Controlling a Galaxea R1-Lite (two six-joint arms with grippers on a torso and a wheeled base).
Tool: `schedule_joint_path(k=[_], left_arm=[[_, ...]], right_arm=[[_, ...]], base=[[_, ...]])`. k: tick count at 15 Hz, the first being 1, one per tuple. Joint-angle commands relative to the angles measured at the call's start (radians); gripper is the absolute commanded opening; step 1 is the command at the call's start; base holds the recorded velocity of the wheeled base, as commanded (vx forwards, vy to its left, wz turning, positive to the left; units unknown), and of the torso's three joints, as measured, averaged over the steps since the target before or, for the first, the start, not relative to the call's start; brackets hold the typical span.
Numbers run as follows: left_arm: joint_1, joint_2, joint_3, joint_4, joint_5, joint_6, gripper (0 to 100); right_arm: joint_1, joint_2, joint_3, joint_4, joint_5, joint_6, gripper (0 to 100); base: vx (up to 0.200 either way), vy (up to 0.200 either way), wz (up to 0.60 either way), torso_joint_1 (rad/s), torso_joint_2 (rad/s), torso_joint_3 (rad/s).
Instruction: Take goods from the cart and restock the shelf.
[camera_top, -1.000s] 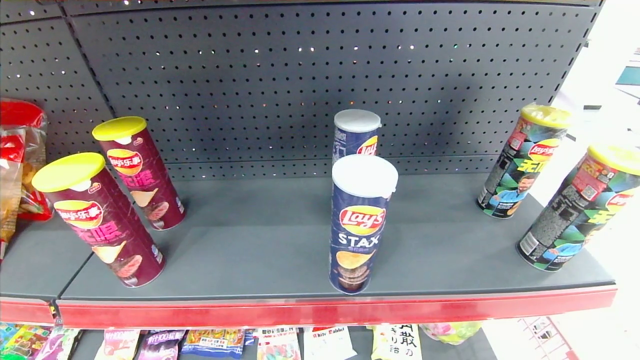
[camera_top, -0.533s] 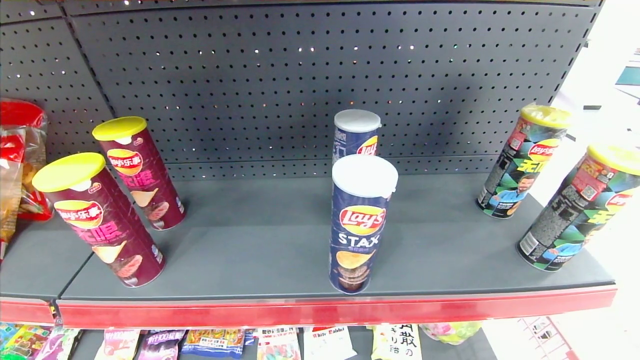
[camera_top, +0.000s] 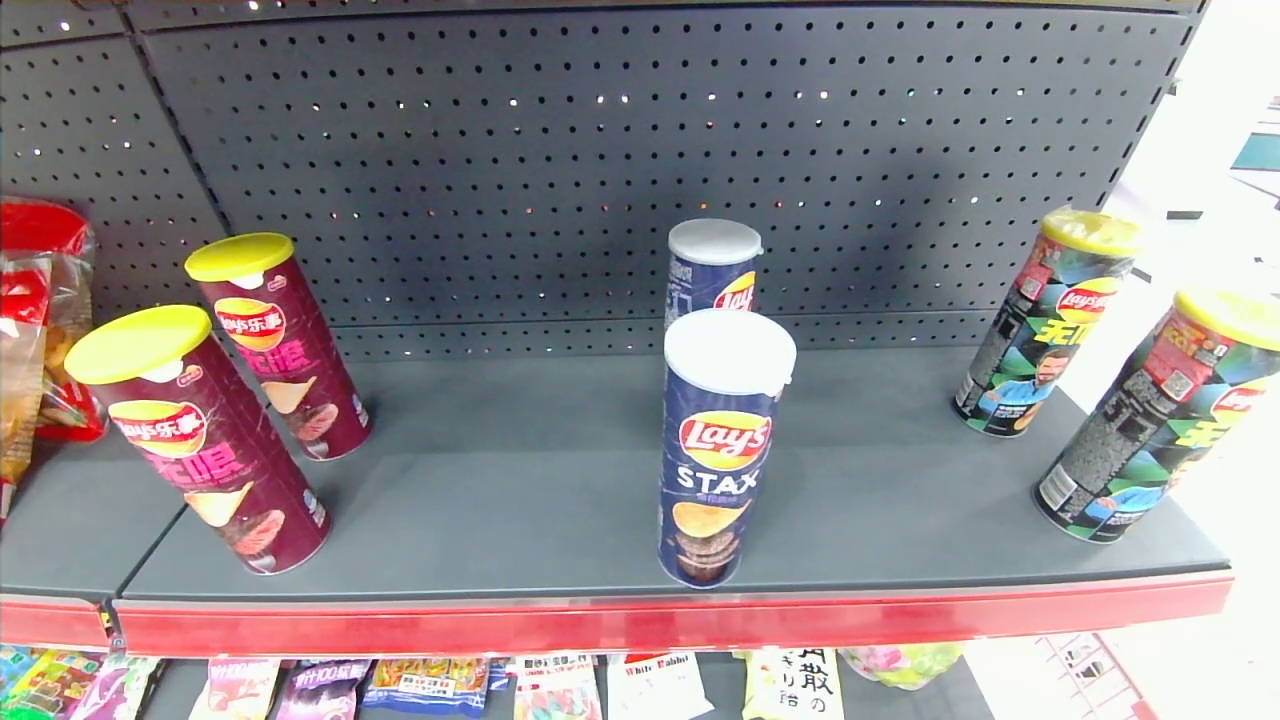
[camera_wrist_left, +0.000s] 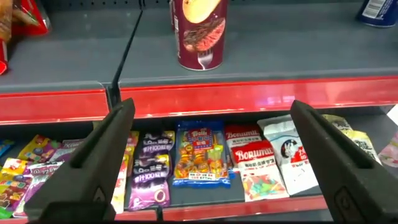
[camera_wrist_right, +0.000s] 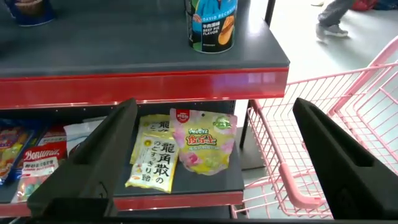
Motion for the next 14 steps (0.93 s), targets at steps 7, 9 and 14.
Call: schedule_joint_path(k=[7,9,14], left_arm=[[0.0,0.0,0.0,-0.002,0.01,-0.002,100],[0.0,0.0,0.0,-0.002,0.01,-0.002,100],[0.0,0.0,0.0,-0.002,0.01,-0.003,100]], right_arm=[[0.0,-0.003,0.0,-0.001,0.0,0.0,100],[0.0,-0.003,0.0,-0.001,0.0,0.0,100],[0.0,-0.003,0.0,-0.001,0.0,0.0,100]], base=[[0.0,0.0,0.0,0.0,0.0,0.0],[0.0,0.0,0.0,0.0,0.0,0.0],[0.0,0.0,0.0,0.0,0.0,0.0]])
